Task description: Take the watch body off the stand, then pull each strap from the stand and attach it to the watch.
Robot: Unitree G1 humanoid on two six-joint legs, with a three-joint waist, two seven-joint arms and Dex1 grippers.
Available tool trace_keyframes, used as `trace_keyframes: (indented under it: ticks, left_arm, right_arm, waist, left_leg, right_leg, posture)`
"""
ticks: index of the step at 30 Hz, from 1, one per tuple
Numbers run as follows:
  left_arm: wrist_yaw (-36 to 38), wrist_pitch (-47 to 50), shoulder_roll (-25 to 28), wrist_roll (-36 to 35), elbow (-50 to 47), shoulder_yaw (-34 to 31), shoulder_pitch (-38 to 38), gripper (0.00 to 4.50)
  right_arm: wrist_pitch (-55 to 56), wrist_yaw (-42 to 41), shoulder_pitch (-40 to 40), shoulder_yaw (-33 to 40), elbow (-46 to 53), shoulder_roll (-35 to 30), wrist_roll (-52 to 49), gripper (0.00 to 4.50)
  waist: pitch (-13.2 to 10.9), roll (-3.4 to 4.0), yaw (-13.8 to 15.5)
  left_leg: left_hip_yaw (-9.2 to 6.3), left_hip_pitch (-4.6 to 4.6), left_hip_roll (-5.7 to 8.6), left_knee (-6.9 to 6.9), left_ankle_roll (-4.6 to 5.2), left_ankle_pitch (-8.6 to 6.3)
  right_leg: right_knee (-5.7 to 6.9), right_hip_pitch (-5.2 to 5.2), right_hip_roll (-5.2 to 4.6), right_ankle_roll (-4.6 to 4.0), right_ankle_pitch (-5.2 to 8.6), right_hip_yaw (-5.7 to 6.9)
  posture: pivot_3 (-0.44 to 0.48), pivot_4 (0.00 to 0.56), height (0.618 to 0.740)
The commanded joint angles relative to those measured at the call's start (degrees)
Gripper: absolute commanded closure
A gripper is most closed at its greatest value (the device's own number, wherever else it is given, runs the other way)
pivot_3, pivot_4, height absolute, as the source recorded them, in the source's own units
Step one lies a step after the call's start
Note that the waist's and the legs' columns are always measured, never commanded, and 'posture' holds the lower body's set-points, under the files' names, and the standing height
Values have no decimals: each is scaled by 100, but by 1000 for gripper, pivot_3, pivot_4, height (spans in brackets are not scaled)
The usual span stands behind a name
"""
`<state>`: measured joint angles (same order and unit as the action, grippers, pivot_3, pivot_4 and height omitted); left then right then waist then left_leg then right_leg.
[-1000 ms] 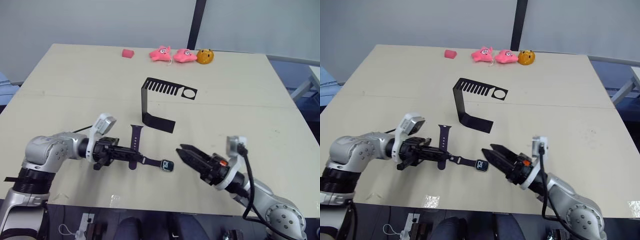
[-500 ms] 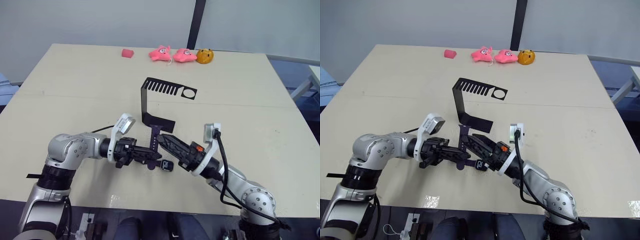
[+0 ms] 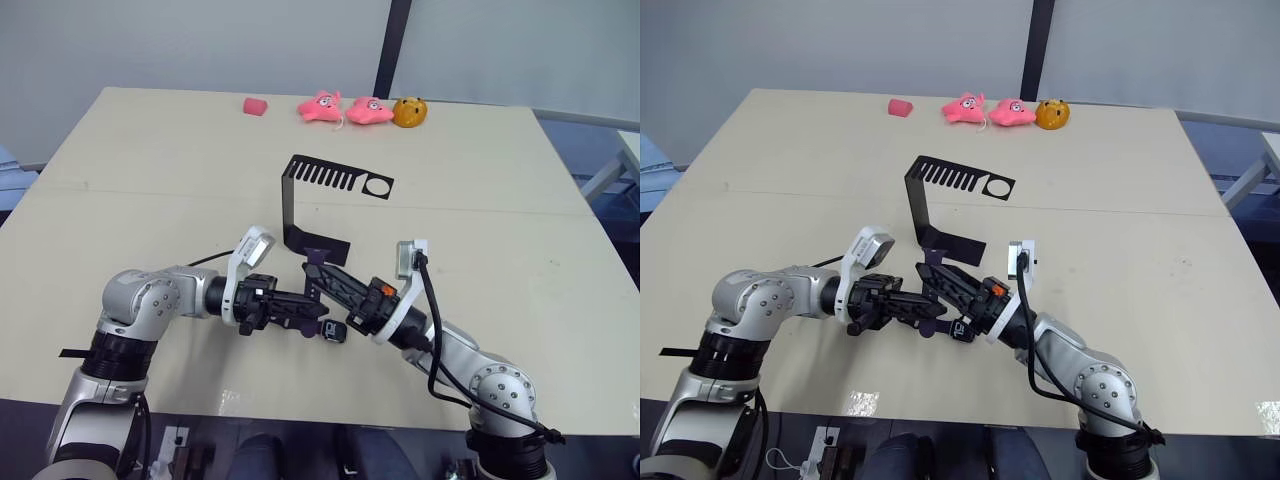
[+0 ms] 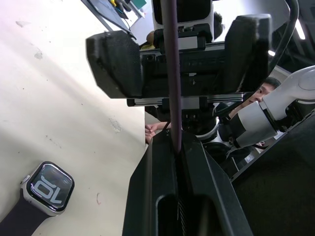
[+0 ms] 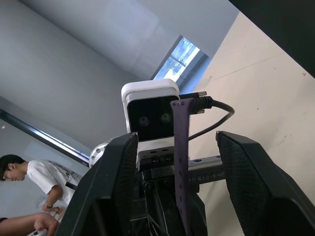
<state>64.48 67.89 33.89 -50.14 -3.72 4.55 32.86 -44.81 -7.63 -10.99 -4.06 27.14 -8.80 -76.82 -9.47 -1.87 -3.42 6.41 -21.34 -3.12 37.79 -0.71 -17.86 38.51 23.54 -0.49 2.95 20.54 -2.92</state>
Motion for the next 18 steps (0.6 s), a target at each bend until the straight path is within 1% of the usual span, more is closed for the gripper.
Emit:
trace_keyframes:
  ticks: [1,18]
  left_arm:
    - [56,-154,38,-24,-130,-80,-16,4500]
    - [18,-239,30,-20,-73,-87,-15,4500]
  right_arm:
    - [149,-104,-90,69,64,87,14,1811]
    - [214,-186,-67,119,-23,141,87,1811]
  waist:
    - [0,0,-1]
    - [0,0,-2]
  left_leg:
    - [0,0,0,0,0,0]
    - [0,0,0,-1,0,0]
  right_leg:
    - [0,0,0,0,0,0]
    - [-1,0,0,0,0,0]
  posture:
    - [0,150,740]
    - [0,150,740]
